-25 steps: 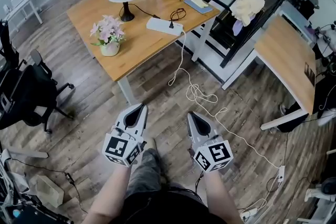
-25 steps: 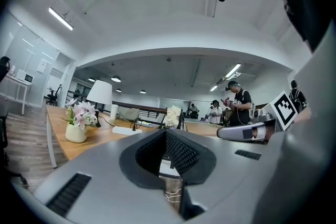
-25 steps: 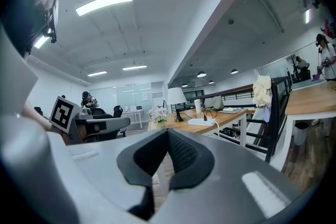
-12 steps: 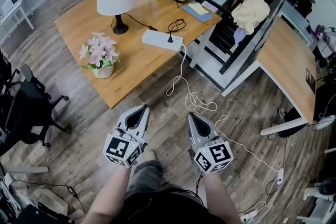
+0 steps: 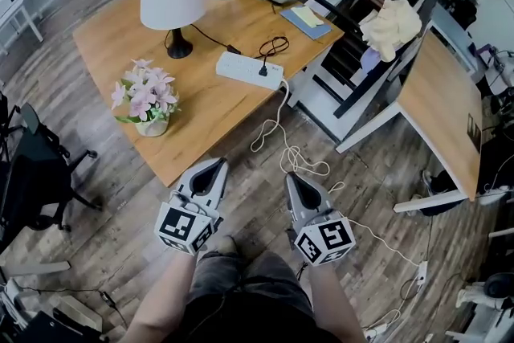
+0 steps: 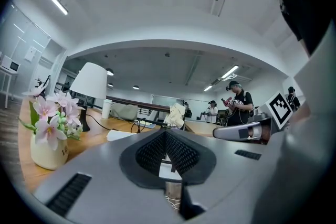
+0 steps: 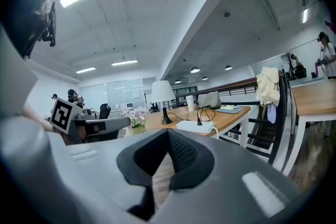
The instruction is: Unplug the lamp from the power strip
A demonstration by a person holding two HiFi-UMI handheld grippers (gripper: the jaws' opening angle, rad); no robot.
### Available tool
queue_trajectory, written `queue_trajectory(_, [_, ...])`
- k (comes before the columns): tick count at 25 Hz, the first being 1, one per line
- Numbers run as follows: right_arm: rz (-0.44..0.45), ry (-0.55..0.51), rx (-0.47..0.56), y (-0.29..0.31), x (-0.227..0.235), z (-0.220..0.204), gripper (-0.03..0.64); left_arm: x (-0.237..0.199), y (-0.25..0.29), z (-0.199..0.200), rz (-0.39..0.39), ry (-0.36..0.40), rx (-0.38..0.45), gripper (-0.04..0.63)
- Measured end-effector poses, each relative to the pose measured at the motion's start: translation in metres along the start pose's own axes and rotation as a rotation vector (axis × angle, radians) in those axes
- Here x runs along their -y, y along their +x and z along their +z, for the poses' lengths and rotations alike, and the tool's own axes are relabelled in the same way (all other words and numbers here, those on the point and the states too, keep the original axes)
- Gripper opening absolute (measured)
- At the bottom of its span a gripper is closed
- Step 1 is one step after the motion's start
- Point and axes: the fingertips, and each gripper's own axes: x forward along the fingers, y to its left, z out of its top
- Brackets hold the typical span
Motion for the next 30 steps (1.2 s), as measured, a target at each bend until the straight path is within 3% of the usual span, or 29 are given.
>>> queue_trajectory(16, [0.075, -0.003, 0.002, 0.082, 0.031, 0.015, 0.008, -0.035, 0.064, 0.013, 0.015, 0.001, 0.014, -0.003])
queue_trajectory(30, [0.161, 0.003, -0.059, 0.163, 0.094, 0.017, 0.008, -0.066, 0.157, 0.008, 0.035, -0.024, -0.004, -0.003])
